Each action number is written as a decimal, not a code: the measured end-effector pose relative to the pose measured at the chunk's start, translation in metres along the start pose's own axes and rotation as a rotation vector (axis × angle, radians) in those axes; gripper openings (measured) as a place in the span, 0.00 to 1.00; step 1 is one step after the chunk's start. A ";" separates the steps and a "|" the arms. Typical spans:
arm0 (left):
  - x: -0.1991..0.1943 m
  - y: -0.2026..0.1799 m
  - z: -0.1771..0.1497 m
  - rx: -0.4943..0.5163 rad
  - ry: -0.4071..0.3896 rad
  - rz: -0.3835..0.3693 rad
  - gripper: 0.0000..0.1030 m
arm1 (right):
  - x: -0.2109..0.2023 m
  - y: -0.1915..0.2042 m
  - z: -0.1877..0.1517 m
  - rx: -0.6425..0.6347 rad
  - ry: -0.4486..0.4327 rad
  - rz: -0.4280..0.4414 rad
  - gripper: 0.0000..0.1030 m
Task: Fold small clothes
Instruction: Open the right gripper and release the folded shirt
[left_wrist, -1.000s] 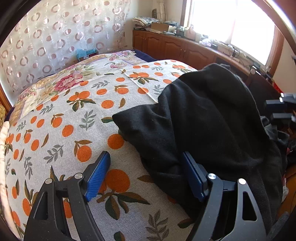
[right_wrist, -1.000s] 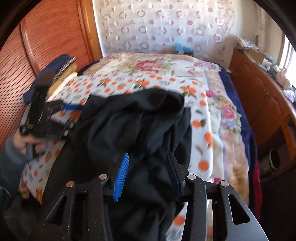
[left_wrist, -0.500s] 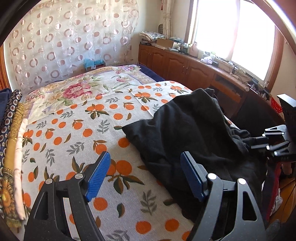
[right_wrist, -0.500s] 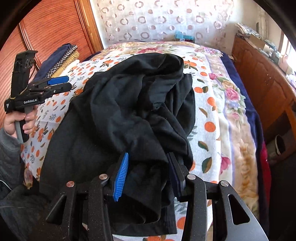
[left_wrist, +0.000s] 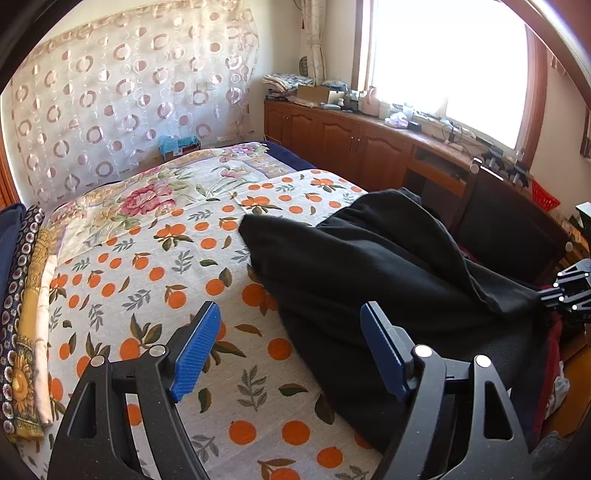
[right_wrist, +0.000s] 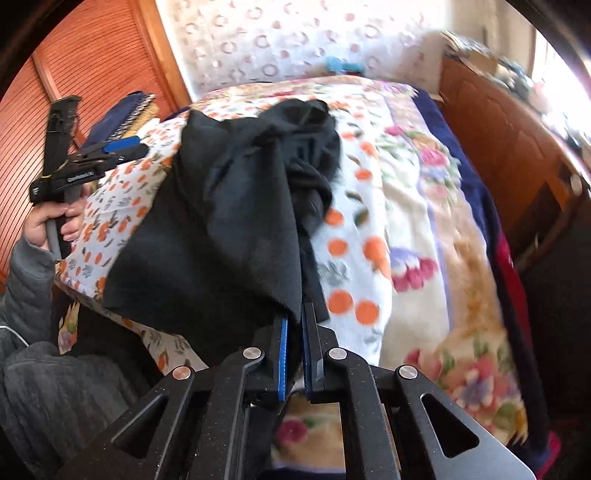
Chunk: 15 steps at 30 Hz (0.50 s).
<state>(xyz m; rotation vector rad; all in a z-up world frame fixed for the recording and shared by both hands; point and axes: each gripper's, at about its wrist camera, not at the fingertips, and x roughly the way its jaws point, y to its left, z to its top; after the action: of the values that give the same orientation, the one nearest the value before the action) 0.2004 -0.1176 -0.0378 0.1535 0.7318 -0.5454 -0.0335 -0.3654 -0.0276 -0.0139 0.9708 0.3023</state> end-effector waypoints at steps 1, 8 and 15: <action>0.002 -0.001 0.000 0.002 0.005 0.002 0.77 | 0.001 -0.002 0.000 0.002 -0.005 -0.001 0.06; 0.011 0.003 0.003 -0.004 0.027 0.025 0.77 | -0.008 0.000 0.036 -0.003 -0.160 -0.024 0.44; 0.016 0.001 0.006 -0.012 0.031 0.028 0.77 | 0.031 0.019 0.093 -0.057 -0.217 0.022 0.47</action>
<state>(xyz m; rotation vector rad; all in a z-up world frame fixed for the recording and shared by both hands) 0.2144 -0.1249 -0.0446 0.1608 0.7622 -0.5127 0.0536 -0.3262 0.0024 -0.0226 0.7472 0.3442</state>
